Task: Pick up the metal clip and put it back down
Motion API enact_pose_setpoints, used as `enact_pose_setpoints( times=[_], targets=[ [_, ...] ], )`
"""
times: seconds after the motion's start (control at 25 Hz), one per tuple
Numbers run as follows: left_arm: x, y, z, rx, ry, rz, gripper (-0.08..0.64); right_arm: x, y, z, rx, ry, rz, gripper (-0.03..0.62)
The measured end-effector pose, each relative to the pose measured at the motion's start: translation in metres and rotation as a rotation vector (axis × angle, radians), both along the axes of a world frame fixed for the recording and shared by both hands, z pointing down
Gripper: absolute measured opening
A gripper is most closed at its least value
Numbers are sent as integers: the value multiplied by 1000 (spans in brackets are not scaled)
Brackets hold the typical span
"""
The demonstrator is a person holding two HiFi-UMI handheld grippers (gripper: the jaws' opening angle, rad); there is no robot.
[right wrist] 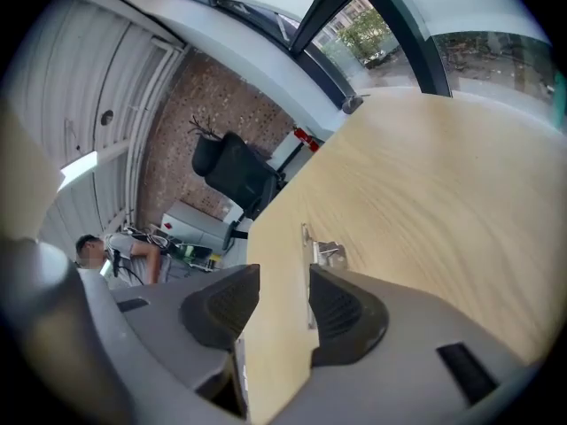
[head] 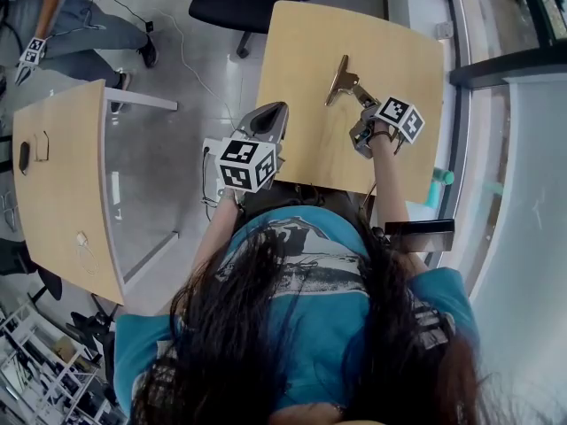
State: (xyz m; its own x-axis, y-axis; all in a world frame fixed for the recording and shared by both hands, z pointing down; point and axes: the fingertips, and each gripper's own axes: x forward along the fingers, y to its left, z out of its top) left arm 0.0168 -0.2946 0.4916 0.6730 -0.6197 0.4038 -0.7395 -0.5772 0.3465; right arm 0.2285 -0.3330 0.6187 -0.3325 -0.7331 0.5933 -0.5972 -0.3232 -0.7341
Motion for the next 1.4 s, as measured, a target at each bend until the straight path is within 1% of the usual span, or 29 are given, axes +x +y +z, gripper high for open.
enact_pose_setpoints(
  times=[0.16, 0.28, 0.4, 0.52, 0.72, 0.96, 1.12, 1.2, 1.4],
  targets=[
    [4, 1, -1, 8, 0, 42, 3, -22, 13, -41, 124, -82, 32, 170],
    [3, 4, -2, 15, 4, 65, 3, -41, 24, -63, 186, -124, 41, 104],
    [2, 6, -1, 11, 12, 95, 3, -57, 35, -77, 215, -124, 57, 68],
    [-1, 8, 5, -7, 16, 123, 2, -67, 45, -85, 228, -116, 83, 40],
    [0, 18, 20, -46, 26, 174, 2, -79, 69, -88, 227, -95, 103, 26],
    [7, 30, 23, -60, 52, 192, 2, -94, 95, -93, 218, -26, 54, 20],
    [14, 29, 21, -59, 62, 198, 2, -98, 101, -99, 217, 50, 2, 18],
    [17, 31, 19, -56, 60, 200, 2, -100, 104, -101, 222, 52, -10, 18],
    [29, 52, 9, -40, 63, 210, 3, -105, 129, -107, 222, -2, -40, 17]
  ],
)
